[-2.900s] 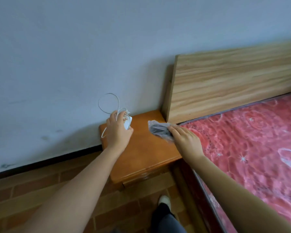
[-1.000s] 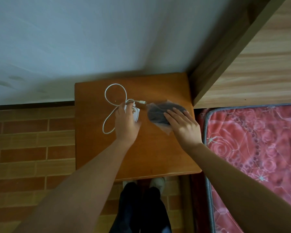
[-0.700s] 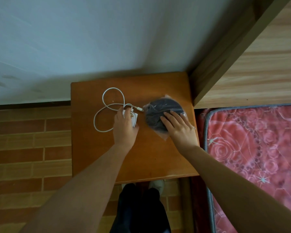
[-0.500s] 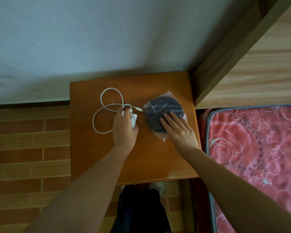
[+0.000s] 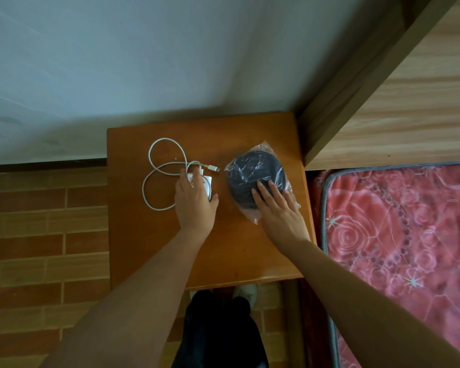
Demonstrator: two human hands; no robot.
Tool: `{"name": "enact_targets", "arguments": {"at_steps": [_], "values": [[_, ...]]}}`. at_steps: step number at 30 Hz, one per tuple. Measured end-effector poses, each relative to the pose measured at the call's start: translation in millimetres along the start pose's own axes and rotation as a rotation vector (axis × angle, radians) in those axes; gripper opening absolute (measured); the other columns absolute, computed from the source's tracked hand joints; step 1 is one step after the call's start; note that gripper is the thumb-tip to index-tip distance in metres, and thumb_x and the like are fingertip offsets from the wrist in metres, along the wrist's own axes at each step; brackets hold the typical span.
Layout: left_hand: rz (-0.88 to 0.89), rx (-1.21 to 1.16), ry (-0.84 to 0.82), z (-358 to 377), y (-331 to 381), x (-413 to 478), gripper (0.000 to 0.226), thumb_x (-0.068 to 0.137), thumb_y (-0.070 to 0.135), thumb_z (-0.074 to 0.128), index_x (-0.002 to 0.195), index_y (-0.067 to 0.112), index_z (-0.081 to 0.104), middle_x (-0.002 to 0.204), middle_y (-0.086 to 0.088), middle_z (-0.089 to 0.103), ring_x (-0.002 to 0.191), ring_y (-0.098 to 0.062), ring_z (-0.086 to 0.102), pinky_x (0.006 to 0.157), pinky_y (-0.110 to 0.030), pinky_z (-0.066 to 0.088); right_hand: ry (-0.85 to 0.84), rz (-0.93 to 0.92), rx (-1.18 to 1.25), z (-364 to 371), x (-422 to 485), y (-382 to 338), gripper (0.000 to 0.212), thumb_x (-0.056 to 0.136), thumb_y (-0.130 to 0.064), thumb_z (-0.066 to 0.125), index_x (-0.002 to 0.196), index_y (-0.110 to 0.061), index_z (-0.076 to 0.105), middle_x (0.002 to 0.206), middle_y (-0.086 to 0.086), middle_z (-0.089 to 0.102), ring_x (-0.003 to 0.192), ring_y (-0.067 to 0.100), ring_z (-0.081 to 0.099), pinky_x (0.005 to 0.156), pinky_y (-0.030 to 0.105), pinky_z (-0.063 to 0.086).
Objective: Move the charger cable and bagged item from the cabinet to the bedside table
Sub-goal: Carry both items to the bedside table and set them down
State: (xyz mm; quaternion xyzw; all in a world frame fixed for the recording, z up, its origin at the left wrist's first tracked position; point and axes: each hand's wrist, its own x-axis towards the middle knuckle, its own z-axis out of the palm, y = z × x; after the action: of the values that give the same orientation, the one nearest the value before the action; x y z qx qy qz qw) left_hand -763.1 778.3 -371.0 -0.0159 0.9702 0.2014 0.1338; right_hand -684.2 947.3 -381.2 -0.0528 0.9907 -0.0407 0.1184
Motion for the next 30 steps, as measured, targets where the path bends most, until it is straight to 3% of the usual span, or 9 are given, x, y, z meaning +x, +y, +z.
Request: {"name": "enact_targets", "arguments": {"at_steps": [8,13,18,23,30], "values": [[0.052,0.0,-0.008,-14,-4,-10,0.073,0.08,0.029,0.067,0.138,0.011,0.027,0.147,-0.021,0.026,0.135,-0.034,0.024,0.107,-0.043,0.029,-0.014,0.046,0.035,-8,-12,-5,0.062,0.075,-0.007,0.069,0.132,-0.006,0.043,0.138,0.017,0.046,0.13,0.033,0.036,0.103,0.046,0.018],[0.069,-0.012,-0.008,-34,-9,-18,0.07,0.077,0.031,0.068,0.133,0.012,0.031,0.14,-0.02,0.037,0.129,-0.033,0.033,0.103,-0.047,0.038,0.016,0.091,0.115,-33,-17,-10,0.057,0.074,-0.002,0.066,0.128,-0.003,0.046,0.13,0.02,0.053,0.125,0.036,0.044,0.102,0.052,0.037],[0.098,-0.054,0.053,-83,-11,-29,0.06,0.08,0.025,0.066,0.13,0.007,0.038,0.135,-0.019,0.044,0.126,-0.033,0.037,0.102,-0.046,0.037,0.176,0.13,0.2,-91,-17,-28,0.045,0.081,-0.003,0.059,0.125,-0.002,0.049,0.126,0.02,0.056,0.121,0.036,0.048,0.098,0.051,0.042],[0.174,-0.165,0.246,-160,1,-41,0.047,0.083,0.018,0.062,0.125,0.006,0.044,0.131,-0.019,0.048,0.123,-0.033,0.04,0.099,-0.042,0.038,0.374,0.078,0.228,-169,-15,-54,0.038,0.086,-0.008,0.056,0.123,-0.003,0.051,0.125,0.018,0.057,0.117,0.033,0.051,0.096,0.046,0.043],[0.301,-0.202,0.439,-287,1,-84,0.039,0.082,0.013,0.061,0.119,0.003,0.051,0.124,-0.021,0.052,0.115,-0.037,0.045,0.095,-0.045,0.04,0.571,-0.131,0.282,-302,-33,-94,0.038,0.089,-0.012,0.053,0.125,-0.003,0.049,0.127,0.017,0.055,0.117,0.033,0.05,0.098,0.043,0.039]]}}
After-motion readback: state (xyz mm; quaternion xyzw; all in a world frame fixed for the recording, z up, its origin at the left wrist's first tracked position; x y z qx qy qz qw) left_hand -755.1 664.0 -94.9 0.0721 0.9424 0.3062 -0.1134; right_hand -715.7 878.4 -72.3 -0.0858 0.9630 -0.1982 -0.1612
